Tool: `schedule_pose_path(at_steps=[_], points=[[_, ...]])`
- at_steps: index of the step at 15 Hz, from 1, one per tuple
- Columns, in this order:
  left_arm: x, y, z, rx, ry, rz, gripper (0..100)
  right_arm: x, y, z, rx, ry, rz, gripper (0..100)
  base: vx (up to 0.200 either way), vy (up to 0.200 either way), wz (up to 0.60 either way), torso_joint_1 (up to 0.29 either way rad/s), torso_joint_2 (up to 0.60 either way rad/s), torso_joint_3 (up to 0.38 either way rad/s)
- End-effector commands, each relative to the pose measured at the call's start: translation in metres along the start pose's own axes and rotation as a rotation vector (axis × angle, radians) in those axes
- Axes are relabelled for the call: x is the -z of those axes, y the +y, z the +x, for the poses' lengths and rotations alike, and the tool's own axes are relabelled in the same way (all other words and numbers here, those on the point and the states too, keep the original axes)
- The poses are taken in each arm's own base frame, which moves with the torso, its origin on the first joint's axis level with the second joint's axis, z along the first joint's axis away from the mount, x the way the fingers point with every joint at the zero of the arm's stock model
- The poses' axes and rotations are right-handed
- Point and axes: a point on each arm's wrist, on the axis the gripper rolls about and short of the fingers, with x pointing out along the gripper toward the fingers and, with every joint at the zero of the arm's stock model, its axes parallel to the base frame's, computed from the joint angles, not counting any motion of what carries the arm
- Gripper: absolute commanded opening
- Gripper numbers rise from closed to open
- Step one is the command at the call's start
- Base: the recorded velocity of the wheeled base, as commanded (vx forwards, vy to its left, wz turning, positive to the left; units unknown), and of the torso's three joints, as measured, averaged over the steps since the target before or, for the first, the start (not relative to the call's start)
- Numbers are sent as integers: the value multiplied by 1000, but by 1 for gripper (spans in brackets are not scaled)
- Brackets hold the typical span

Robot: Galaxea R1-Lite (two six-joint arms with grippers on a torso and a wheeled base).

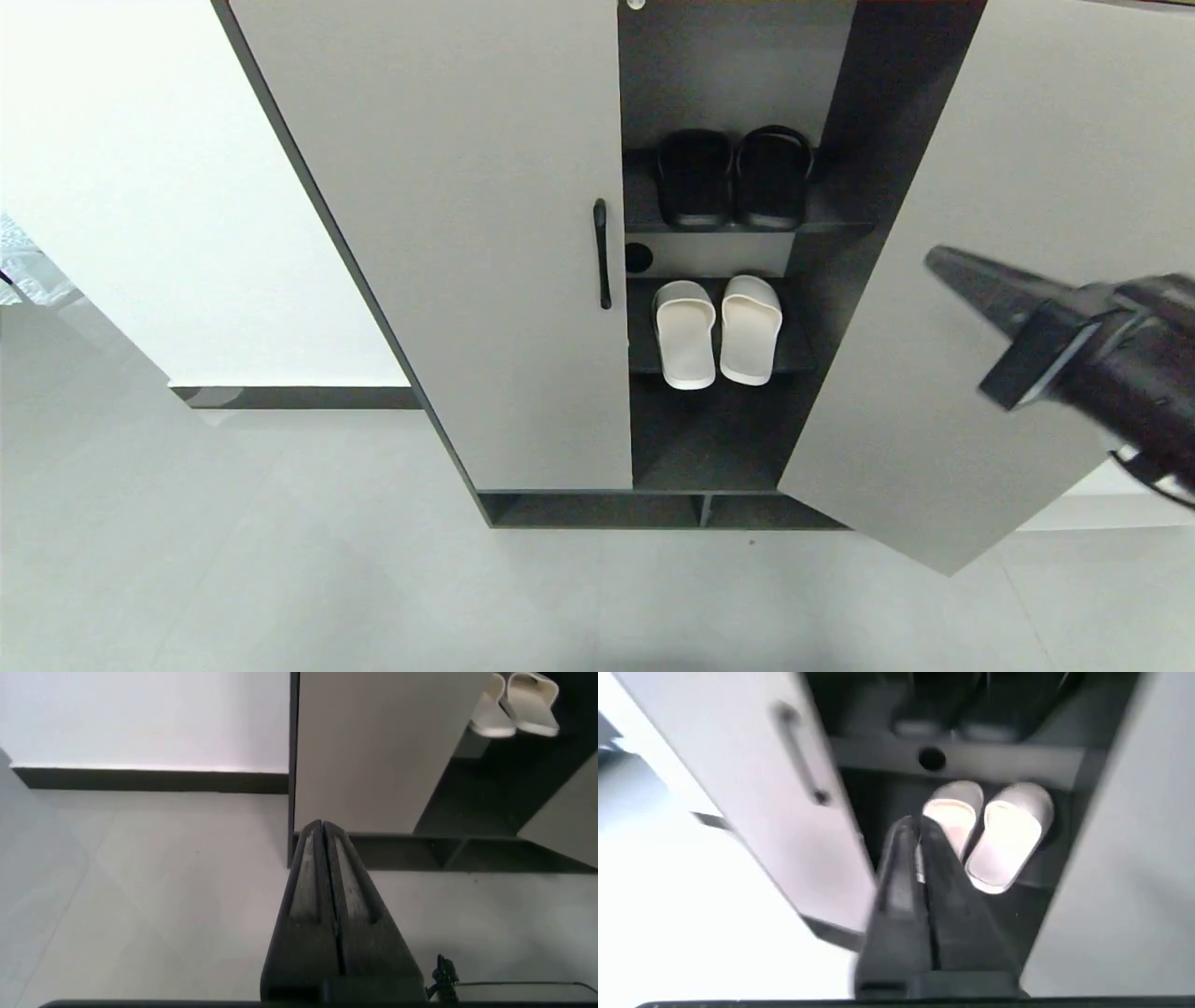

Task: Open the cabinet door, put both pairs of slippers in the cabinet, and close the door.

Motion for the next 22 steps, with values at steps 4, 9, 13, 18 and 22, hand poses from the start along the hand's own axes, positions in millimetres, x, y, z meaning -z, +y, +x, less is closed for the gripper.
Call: schedule_pose_path(at_steps=[4, 9, 13, 18, 22], points=[[0, 0, 0, -1, 1, -2, 0, -116, -62, -23, 337, -417, -62, 0, -100, 0, 0, 1, -1, 1], [0, 0, 0, -1, 1, -2, 0, -113, -165, 2, 969, -358, -307, 0, 0, 0, 0, 0, 0, 0], [0, 0, 0, -2, 1, -3, 0, -51, -247, 39, 1129, -118, -330, 0, 0, 0, 0, 0, 0, 0], [0, 0, 0, -2, 1, -5, 0, -18, -319, 40, 1035, 13, -346, 0, 0, 0, 0, 0, 0, 0], [0, 0, 0, -2, 1, -5, 0, -26, -351, -2, 761, 36, -270, 0, 0, 0, 0, 0, 0, 0]])
